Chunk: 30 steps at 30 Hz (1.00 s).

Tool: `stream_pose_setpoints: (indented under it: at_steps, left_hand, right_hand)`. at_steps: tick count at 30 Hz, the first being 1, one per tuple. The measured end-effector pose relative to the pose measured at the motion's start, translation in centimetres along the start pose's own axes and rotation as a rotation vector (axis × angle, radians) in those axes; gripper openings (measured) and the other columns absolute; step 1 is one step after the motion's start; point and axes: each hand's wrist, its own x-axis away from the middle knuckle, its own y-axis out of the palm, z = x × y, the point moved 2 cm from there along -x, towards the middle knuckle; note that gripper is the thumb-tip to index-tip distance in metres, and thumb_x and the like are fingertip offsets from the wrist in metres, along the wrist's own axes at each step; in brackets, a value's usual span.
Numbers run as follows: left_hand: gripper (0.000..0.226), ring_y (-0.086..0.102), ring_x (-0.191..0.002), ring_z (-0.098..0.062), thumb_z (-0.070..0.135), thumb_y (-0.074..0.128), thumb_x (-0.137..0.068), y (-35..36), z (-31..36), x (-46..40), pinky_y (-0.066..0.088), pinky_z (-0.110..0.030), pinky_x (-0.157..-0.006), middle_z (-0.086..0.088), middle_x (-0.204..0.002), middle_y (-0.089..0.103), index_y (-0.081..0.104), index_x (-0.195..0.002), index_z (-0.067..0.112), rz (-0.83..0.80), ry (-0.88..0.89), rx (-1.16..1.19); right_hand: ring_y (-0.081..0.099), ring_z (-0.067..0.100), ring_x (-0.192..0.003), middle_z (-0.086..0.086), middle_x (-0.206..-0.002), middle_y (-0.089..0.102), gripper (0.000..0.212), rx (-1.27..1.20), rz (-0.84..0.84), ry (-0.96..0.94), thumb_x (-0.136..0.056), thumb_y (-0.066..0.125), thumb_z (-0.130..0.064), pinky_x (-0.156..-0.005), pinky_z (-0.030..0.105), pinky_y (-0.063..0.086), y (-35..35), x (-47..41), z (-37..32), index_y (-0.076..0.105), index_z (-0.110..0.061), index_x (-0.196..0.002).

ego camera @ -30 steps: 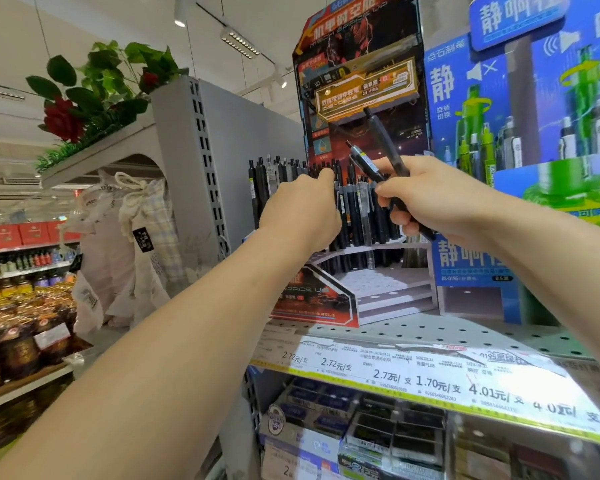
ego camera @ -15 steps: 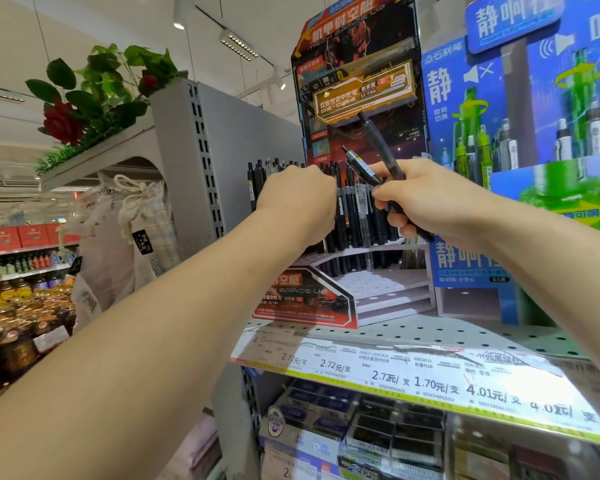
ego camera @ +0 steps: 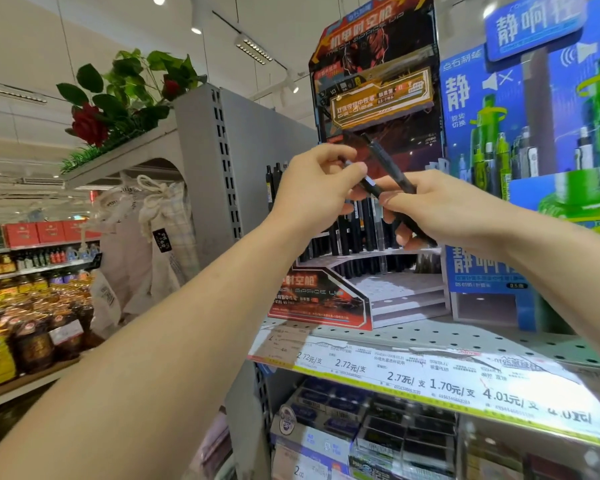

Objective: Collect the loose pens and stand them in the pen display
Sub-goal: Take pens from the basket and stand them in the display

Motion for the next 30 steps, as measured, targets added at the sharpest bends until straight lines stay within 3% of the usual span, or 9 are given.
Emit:
stream_pose_setpoints:
  at_steps: [3,5,9,11,15,22,25,28,30]
  left_hand:
    - [0.026,0.075,-0.071,-0.01,0.014,0.065,-0.096,-1.5,0.0,-0.5,0.059,-0.022,-0.061,-0.005,-0.087,0.072,0.056,-0.115,0.027,0.203,0.032,0.108]
    - [0.031,0.074,-0.067,-0.009,0.013,0.067,-0.094,-3.0,-0.3,-0.7,0.059,-0.023,-0.06,-0.002,-0.081,0.071,0.05,-0.113,0.031,0.33,0.058,0.098]
    - [0.027,0.067,-0.066,0.002,0.019,0.069,-0.092,-4.6,-1.4,-0.4,0.063,-0.037,-0.062,0.008,-0.07,0.066,0.05,-0.106,0.034,0.439,0.199,-0.199]
    - [0.024,0.065,-0.068,0.002,0.025,0.069,-0.093,-4.7,-2.0,-0.2,0.062,-0.038,-0.063,0.014,-0.077,0.064,0.053,-0.108,0.033,0.42,0.275,-0.356]
    - [0.024,0.067,-0.065,-0.009,0.03,0.07,-0.092,-4.1,-2.9,-0.1,0.061,-0.04,-0.066,0.014,-0.083,0.065,0.058,-0.113,0.029,0.373,0.334,-0.457]
    - [0.024,0.065,-0.064,-0.009,0.034,0.068,-0.093,-3.3,-3.2,-0.6,0.058,-0.035,-0.065,0.02,-0.077,0.059,0.057,-0.114,0.028,0.365,0.369,-0.567]
    - [0.022,0.06,-0.062,-0.008,0.033,0.067,-0.094,-2.7,-3.4,-0.6,0.052,-0.031,-0.063,0.018,-0.071,0.055,0.057,-0.112,0.024,0.335,0.386,-0.642]
    - [0.02,0.062,-0.07,-0.022,0.031,0.061,-0.098,-1.8,-3.4,-0.5,0.054,-0.037,-0.07,0.004,-0.076,0.065,0.057,-0.114,0.02,0.241,0.376,-0.739]
    - [0.022,0.063,-0.08,-0.029,0.03,0.054,-0.099,-1.3,-3.1,-0.7,0.055,-0.04,-0.076,-0.003,-0.084,0.068,0.057,-0.118,0.02,0.145,0.311,-0.833]
  right_hand:
    - [0.074,0.015,-0.071,0.0,-0.095,0.064,0.024,-0.065,0.003,0.063,-0.108,0.045,-0.029,-0.073,0.041,0.065,0.1,0.1,0.1,0.066,-0.033,-0.118]
    - [0.075,0.015,-0.072,0.0,-0.102,0.065,0.026,-0.081,0.029,0.07,-0.108,0.043,-0.03,-0.069,0.039,0.064,-0.1,0.0,0.1,0.064,-0.033,-0.122]
    - [0.045,0.007,-0.046,-0.009,-0.061,0.06,0.022,0.039,0.073,0.01,-0.106,0.047,-0.036,-0.047,0.026,0.039,-0.6,-0.1,0.3,0.064,-0.034,-0.118]
    - [0.039,0.005,-0.047,-0.011,-0.056,0.05,0.021,0.068,0.065,-0.018,-0.103,0.051,-0.044,-0.051,0.026,0.034,-0.6,-0.2,0.4,0.062,-0.036,-0.12]
    - [0.039,0.01,-0.058,-0.005,-0.071,0.047,0.023,-0.011,0.011,-0.036,-0.103,0.048,-0.05,-0.055,0.029,0.032,-0.5,0.1,0.0,0.053,-0.043,-0.124]
    - [0.034,0.011,-0.053,-0.003,-0.069,0.046,0.026,-0.114,0.041,-0.045,-0.107,0.041,-0.016,-0.047,0.024,0.028,-0.3,0.2,0.0,0.061,-0.03,-0.114]
    - [0.046,0.011,-0.054,0.0,-0.075,0.052,0.023,-0.034,0.077,-0.052,-0.106,0.046,-0.014,-0.046,0.022,0.039,-0.3,0.3,-0.1,0.061,-0.028,-0.116]
    - [0.059,-0.001,-0.054,0.002,-0.086,0.059,0.021,0.015,0.128,-0.06,-0.105,0.05,-0.014,-0.051,0.015,0.051,-0.4,0.2,-0.1,0.06,-0.029,-0.115]
    - [0.064,0.002,-0.062,0.002,-0.09,0.058,0.022,-0.052,0.142,-0.057,-0.104,0.052,-0.011,-0.061,0.024,0.061,-0.4,0.3,-0.1,0.062,-0.029,-0.111]
